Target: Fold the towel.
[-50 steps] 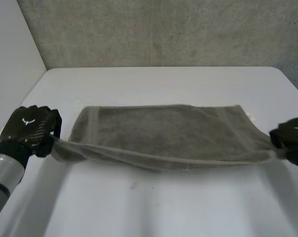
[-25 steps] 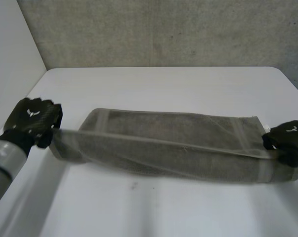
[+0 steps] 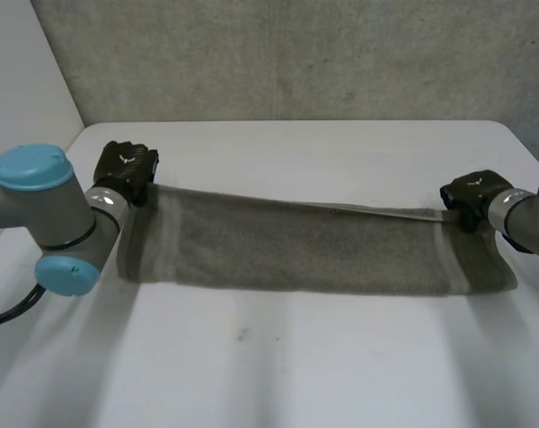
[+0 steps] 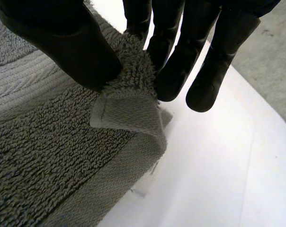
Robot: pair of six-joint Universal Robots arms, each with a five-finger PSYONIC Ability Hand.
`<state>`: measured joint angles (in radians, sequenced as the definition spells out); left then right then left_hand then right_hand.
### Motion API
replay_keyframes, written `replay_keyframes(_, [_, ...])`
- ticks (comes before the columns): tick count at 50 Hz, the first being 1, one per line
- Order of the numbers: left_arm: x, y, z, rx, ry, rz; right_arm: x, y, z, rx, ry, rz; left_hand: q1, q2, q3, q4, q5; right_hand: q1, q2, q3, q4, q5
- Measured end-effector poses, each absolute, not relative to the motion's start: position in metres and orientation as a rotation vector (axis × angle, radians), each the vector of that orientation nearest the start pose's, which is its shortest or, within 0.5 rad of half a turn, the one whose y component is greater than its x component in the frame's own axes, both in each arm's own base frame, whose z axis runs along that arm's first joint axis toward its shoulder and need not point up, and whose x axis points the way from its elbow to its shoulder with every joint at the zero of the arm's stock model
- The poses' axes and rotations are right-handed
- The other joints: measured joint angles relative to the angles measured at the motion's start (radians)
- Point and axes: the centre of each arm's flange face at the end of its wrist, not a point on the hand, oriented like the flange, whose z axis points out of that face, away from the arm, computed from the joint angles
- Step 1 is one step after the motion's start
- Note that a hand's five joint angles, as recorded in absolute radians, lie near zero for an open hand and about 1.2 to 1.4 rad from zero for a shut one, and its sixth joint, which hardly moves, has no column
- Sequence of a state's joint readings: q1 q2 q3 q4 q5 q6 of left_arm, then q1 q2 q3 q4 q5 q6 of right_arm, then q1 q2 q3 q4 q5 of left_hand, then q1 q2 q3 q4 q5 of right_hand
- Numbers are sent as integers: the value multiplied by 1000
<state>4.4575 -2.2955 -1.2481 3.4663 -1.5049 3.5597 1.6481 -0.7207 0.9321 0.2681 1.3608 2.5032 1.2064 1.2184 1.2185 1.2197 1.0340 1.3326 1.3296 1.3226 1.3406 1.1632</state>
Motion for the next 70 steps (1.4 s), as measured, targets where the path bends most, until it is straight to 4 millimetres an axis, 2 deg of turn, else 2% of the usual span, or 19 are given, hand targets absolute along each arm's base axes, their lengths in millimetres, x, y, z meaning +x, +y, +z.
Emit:
replay_keyframes(4, [-248,-402,152,808,2104,-2095,187,-427,149,-1131,2528,-1737,0,0,0,0,0,0,0,0,0,0])
replay_keyframes(13, [-258,-407,141,828,2104,-2102,193,-439,146,-1133,2523,-1789,0,0,0,0,0,-39,-39,-39,-41,-43])
replay_keyframes(15, [-260,-408,138,830,2107,-2100,194,-442,146,-1131,2523,-1804,-204,-227,-225,-229,-210,-450,-461,-447,-449,-468])
replay_keyframes(16, [-260,-408,138,829,2107,-2100,195,-442,146,-1130,2524,-1808,-302,-304,-300,-306,-287,-551,-564,-547,-547,-573])
replay_keyframes(17, [-260,-408,138,829,2106,-2100,195,-444,147,-1123,2526,-1821,-501,-535,-523,-510,-498,-749,-764,-746,-743,-784])
replay_keyframes(18, [-260,-408,138,829,2106,-2100,195,-445,148,-1117,2528,-1829,-597,-636,-621,-635,-631,-845,-861,-841,-838,-887])
replay_keyframes(19, [-261,-408,138,828,2106,-2101,195,-446,150,-1102,2532,-1847,-788,-831,-816,-807,-810,-980,-983,-967,-967,-1013])
replay_keyframes(20, [-261,-408,138,827,2104,-2103,195,-448,153,-1088,2533,-1862,-883,-900,-898,-899,-876,-1047,-1055,-1049,-1056,-1094])
replay_keyframes(24, [-262,-407,144,815,2093,-2114,193,-452,173,-971,2512,-1955,-992,-1009,-1008,-1009,-979,-1094,-1081,-1079,-1083,-1106])
replay_keyframes(30, [-260,-402,166,766,2055,-2139,190,-446,228,-758,2380,-2140,-1030,-1047,-1047,-1048,-1002,-1101,-1081,-1079,-1083,-1106])
replay_keyframes(33, [-256,-394,183,732,2038,-2149,189,-433,256,-712,2298,-2217,-1030,-1051,-1052,-1052,-1005,-1102,-1081,-1079,-1083,-1106])
replay_keyframes(35, [-253,-388,190,718,2034,-2153,189,-424,267,-707,2263,-2241,-1030,-1052,-1052,-1052,-1005,-1102,-1081,-1079,-1083,-1106])
replay_keyframes(39, [-247,-368,205,691,2047,-2160,188,-400,276,-728,2240,-2232,-1030,-1052,-1052,-1053,-1005,-1102,-1081,-1079,-1083,-1106])
replay_keyframes(43, [-240,-348,213,662,2086,-2167,187,-377,266,-775,2280,-2153,-1034,-1053,-1052,-1053,-1005,-1103,-1081,-1079,-1083,-1106])
replay_keyframes(45, [-235,-332,215,628,2133,-2175,186,-360,253,-819,2324,-2080,-1034,-1053,-1053,-1053,-1006,-1103,-1081,-1079,-1083,-1106])
replay_keyframes(50, [-227,-305,213,551,2236,-2190,182,-328,220,-922,2426,-1913,-1035,-1053,-1053,-1053,-1006,-1102,-1081,-1079,-1083,-1106])
replay_keyframes(55, [-221,-289,207,483,2314,-2196,172,-310,188,-965,2497,-1788,-1034,-1053,-1053,-1053,-1006,-1064,-1069,-1061,-1072,-1067])
replay_keyframes(62, [-218,-283,198,454,2345,-2191,160,-305,159,-945,2523,-1758,-1035,-1053,-1053,-1053,-1007,-888,-887,-872,-888,-872])
replay_keyframes(70, [-217,-283,194,455,2337,-2193,154,-311,134,-947,2529,-1753,-1035,-1053,-1053,-1053,-1007,-836,-841,-826,-849,-832])
